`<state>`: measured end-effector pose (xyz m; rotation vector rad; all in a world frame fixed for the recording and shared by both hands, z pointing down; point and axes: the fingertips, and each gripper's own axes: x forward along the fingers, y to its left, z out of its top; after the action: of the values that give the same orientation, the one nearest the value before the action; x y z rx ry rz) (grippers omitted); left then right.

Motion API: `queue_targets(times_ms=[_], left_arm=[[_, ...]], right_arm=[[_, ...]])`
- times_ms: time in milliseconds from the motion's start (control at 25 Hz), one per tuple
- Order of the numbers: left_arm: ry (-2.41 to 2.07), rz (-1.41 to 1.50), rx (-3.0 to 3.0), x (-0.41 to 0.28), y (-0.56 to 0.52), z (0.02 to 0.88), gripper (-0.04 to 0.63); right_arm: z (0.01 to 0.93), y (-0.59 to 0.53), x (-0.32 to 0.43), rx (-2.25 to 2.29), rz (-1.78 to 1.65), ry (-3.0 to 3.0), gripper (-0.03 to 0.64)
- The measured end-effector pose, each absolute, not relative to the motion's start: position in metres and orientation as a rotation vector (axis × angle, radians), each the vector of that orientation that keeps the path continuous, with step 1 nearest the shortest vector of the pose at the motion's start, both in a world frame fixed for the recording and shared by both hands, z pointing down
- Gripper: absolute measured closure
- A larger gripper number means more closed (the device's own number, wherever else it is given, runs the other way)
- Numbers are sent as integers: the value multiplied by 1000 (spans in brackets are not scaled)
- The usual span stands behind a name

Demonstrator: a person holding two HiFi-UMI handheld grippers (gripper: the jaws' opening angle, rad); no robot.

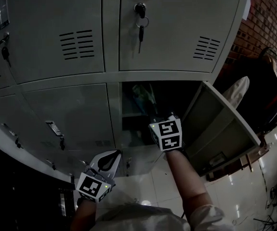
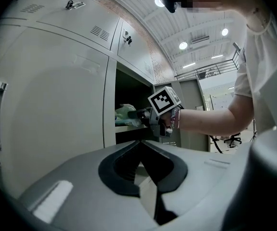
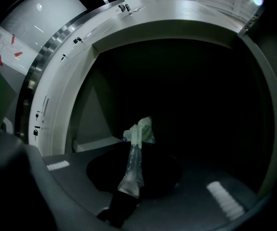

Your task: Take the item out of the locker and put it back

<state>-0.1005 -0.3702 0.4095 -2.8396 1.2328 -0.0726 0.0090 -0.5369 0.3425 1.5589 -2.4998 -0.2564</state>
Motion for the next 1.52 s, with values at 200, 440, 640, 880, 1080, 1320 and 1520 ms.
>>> queue_targets(times_ms=[200, 440, 640, 880, 1080, 1320, 1520], left_arm=[[1195, -83, -2847, -101, -365, 413, 591], [1225, -74, -2846, -124, -357, 408, 591], [1202, -55, -2835, -135, -339, 404, 591], [1195, 27, -2791, -122, -295, 382, 591], [1266, 45, -2761, -100, -237, 379, 591], [1372, 53, -2744, -58, -158, 394, 591], [1379, 6, -2750, -33, -111, 401, 591]], right_arm=[[337, -530, 12, 1573, -252, -2512, 604], [321, -488, 9, 1593, -286, -2555, 604], [328, -413, 9, 1535, -298, -2621, 603], [338, -315, 26, 1519, -328, -2706, 603], [344, -226, 48, 1528, -403, -2757, 603], [371, -133, 90, 1477, -276, -2825, 603], [379, -88, 115, 1443, -250, -2823, 603]])
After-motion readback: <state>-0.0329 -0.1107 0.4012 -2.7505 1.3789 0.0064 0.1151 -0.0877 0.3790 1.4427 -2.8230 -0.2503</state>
